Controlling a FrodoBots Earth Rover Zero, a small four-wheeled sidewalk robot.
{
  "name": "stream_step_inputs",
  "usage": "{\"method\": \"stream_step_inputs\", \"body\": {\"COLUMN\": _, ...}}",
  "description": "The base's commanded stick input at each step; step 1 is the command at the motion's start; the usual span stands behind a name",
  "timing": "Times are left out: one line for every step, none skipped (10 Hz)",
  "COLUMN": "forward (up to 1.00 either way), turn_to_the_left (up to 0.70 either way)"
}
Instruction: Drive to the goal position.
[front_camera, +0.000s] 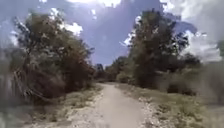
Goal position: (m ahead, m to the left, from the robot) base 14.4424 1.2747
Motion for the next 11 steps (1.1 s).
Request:
{"method": "stream_step_inputs", "body": {"forward": 0.70, "turn_to_the_left": 0.00}}
{"method": "stream_step_inputs", "body": {"forward": 0.70, "turn_to_the_left": 0.00}}
{"method": "stream_step_inputs", "body": {"forward": 0.70, "turn_to_the_left": 0.00}}
{"method": "stream_step_inputs", "body": {"forward": 0.70, "turn_to_the_left": 0.02}}
{"method": "stream_step_inputs", "body": {"forward": 0.70, "turn_to_the_left": 0.18}}
{"method": "stream_step_inputs", "body": {"forward": 0.70, "turn_to_the_left": 0.34}}
{"method": "stream_step_inputs", "body": {"forward": 0.70, "turn_to_the_left": 0.35}}
{"method": "stream_step_inputs", "body": {"forward": 0.70, "turn_to_the_left": 0.10}}
{"method": "stream_step_inputs", "body": {"forward": 0.70, "turn_to_the_left": 0.00}}
{"method": "stream_step_inputs", "body": {"forward": 0.70, "turn_to_the_left": 0.00}}
{"method": "stream_step_inputs", "body": {"forward": 0.70, "turn_to_the_left": 0.00}}
